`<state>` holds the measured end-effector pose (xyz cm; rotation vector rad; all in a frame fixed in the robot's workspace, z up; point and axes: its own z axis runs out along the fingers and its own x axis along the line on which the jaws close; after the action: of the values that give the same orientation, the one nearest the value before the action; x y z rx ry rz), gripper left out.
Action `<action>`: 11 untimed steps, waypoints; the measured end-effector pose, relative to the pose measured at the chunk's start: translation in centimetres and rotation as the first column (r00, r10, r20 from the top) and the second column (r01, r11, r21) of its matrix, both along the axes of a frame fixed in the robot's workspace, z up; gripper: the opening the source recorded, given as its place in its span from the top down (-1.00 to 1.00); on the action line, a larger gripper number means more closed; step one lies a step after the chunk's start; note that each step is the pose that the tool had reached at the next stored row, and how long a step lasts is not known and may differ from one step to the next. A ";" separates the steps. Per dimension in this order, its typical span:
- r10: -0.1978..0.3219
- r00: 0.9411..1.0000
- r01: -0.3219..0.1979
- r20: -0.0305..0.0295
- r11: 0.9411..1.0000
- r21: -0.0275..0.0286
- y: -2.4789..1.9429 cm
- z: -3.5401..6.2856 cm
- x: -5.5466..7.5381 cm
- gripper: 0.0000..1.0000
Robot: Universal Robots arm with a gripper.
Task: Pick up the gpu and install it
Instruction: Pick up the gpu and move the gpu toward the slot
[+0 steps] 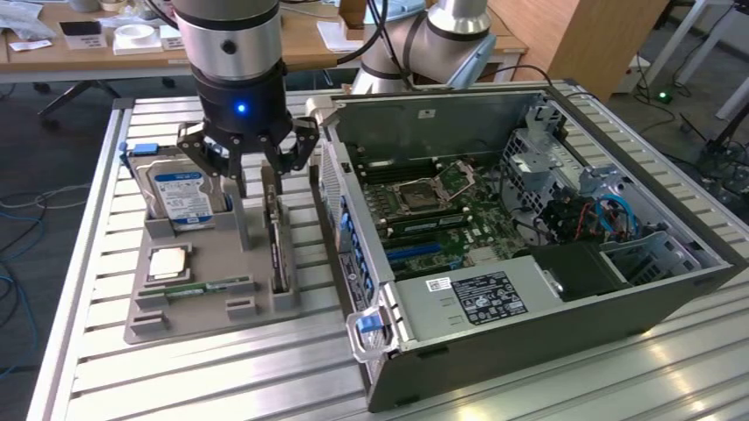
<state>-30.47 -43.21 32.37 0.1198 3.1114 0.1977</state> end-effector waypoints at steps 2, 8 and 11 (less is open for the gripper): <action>0.000 1.000 0.000 0.000 1.000 0.000 0.00 -0.02 0.0 0.05; 0.000 1.000 0.000 0.000 1.000 0.000 0.00 -0.15 0.0 0.05; 0.001 1.000 -0.001 -0.001 1.000 -0.003 0.00 -0.35 0.0 0.05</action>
<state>-30.47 -43.21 32.02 0.1188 3.1129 0.1927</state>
